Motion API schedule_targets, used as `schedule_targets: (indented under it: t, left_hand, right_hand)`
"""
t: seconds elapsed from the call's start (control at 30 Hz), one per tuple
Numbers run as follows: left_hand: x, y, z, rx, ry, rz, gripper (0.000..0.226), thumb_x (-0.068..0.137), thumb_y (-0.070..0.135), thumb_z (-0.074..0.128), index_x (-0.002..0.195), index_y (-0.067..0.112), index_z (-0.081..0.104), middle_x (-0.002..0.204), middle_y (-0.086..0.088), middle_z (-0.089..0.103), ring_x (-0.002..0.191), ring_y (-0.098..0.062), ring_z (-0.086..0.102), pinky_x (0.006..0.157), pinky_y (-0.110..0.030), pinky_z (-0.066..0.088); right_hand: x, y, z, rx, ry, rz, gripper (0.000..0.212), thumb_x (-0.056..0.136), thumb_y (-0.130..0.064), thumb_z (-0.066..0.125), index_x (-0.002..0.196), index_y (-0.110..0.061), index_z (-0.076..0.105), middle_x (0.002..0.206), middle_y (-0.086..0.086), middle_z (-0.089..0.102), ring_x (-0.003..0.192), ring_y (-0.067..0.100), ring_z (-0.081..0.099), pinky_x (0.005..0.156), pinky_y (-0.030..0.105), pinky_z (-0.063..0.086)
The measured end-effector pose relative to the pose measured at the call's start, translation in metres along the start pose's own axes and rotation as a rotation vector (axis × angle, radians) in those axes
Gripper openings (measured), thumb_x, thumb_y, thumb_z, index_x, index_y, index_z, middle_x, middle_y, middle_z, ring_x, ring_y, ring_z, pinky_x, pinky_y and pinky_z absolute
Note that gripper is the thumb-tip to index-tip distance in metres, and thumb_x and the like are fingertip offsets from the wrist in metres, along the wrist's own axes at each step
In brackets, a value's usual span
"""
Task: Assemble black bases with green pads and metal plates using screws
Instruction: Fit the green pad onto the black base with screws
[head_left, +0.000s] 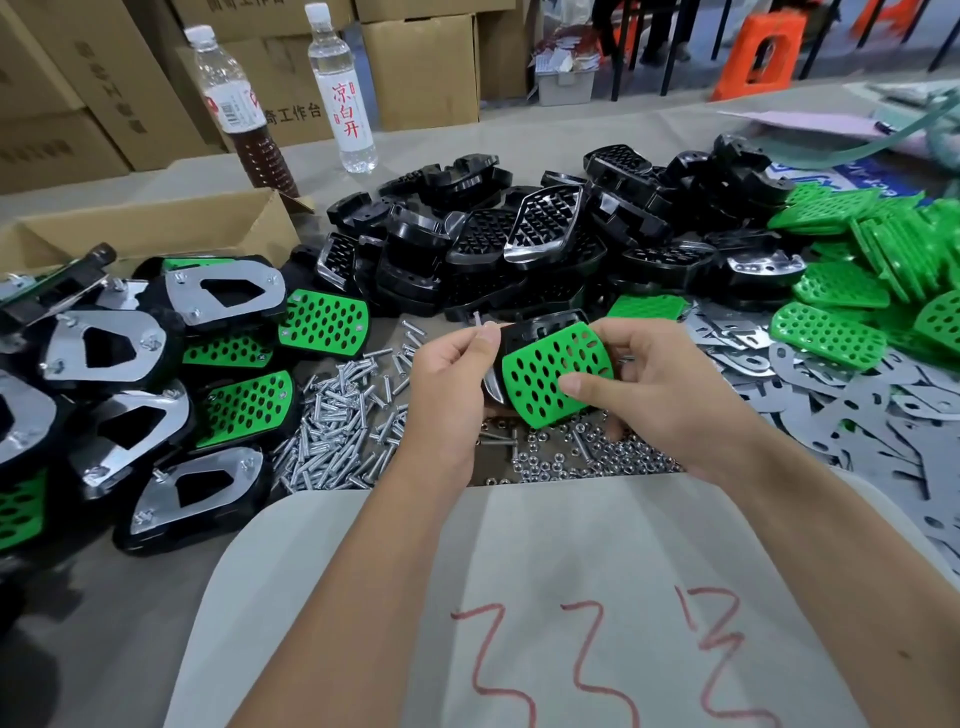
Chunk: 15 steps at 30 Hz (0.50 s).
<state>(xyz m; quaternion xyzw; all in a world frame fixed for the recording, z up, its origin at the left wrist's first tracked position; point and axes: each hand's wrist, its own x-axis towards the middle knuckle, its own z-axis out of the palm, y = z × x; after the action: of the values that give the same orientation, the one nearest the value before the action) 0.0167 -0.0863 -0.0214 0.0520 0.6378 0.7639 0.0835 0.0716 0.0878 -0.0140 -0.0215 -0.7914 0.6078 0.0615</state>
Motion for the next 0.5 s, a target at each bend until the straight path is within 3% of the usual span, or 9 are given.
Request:
schedule_targets:
  t: [0.03, 0.1, 0.2, 0.3, 0.4, 0.5]
  left_hand:
    - [-0.001, 0.001, 0.0, -0.006, -0.008, -0.006, 0.038, 0.109, 0.021, 0.053, 0.084, 0.018, 0.082, 0.096, -0.021, 0.078, 0.081, -0.033, 0.073, 0.074, -0.059, 0.062]
    - [-0.002, 0.003, 0.0, -0.031, -0.02, -0.034, 0.041, 0.109, 0.021, 0.053, 0.081, 0.016, 0.082, 0.092, -0.019, 0.078, 0.078, -0.03, 0.075, 0.066, -0.052, 0.064]
    - [-0.004, 0.005, 0.003, -0.098, -0.02, -0.063, 0.042, 0.108, 0.019, 0.053, 0.077, 0.016, 0.082, 0.088, -0.013, 0.079, 0.074, -0.026, 0.076, 0.058, -0.045, 0.065]
    - [-0.003, 0.003, 0.006, -0.042, 0.041, -0.042, 0.038, 0.107, 0.02, 0.056, 0.077, 0.016, 0.079, 0.082, -0.007, 0.077, 0.071, -0.021, 0.075, 0.06, -0.046, 0.065]
    - [0.0, 0.0, 0.006, 0.003, 0.117, -0.019, 0.019, 0.097, 0.027, 0.067, 0.082, 0.015, 0.072, 0.089, -0.015, 0.074, 0.083, -0.031, 0.073, 0.08, -0.062, 0.062]
    - [0.0, 0.003, 0.005, 0.012, 0.198, -0.04, 0.023, 0.078, 0.037, 0.071, 0.082, 0.017, 0.061, 0.099, -0.021, 0.069, 0.103, -0.045, 0.068, 0.099, -0.071, 0.051]
  right_hand:
    - [-0.001, 0.0, 0.0, 0.015, -0.014, 0.0, 0.016, 0.093, -0.009, 0.075, 0.106, -0.02, 0.076, 0.097, 0.005, 0.079, 0.075, 0.053, 0.063, 0.048, 0.033, 0.05]
    - [-0.002, 0.0, 0.002, 0.101, 0.023, 0.031, 0.015, 0.095, -0.008, 0.072, 0.107, -0.017, 0.077, 0.099, 0.007, 0.079, 0.064, 0.047, 0.059, 0.047, 0.032, 0.051]
    - [0.0, -0.004, -0.002, 0.433, 0.098, 0.122, 0.015, 0.102, -0.009, 0.061, 0.113, -0.007, 0.071, 0.099, 0.01, 0.078, 0.051, 0.01, 0.052, 0.045, 0.026, 0.051]
    - [0.001, -0.003, -0.01, 0.594, 0.162, 0.144, 0.019, 0.107, -0.012, 0.051, 0.117, -0.005, 0.065, 0.098, 0.007, 0.074, 0.059, 0.01, 0.053, 0.044, 0.025, 0.044]
    - [0.0, -0.002, -0.008, 0.498, 0.264, 0.069, 0.016, 0.108, -0.009, 0.049, 0.121, -0.01, 0.058, 0.102, 0.013, 0.069, 0.056, 0.011, 0.05, 0.038, 0.022, 0.035]
    - [-0.001, -0.002, -0.001, 0.422, 0.297, -0.013, 0.03, 0.105, -0.004, 0.053, 0.123, -0.028, 0.058, 0.101, 0.008, 0.065, 0.053, 0.012, 0.051, 0.04, 0.02, 0.035]
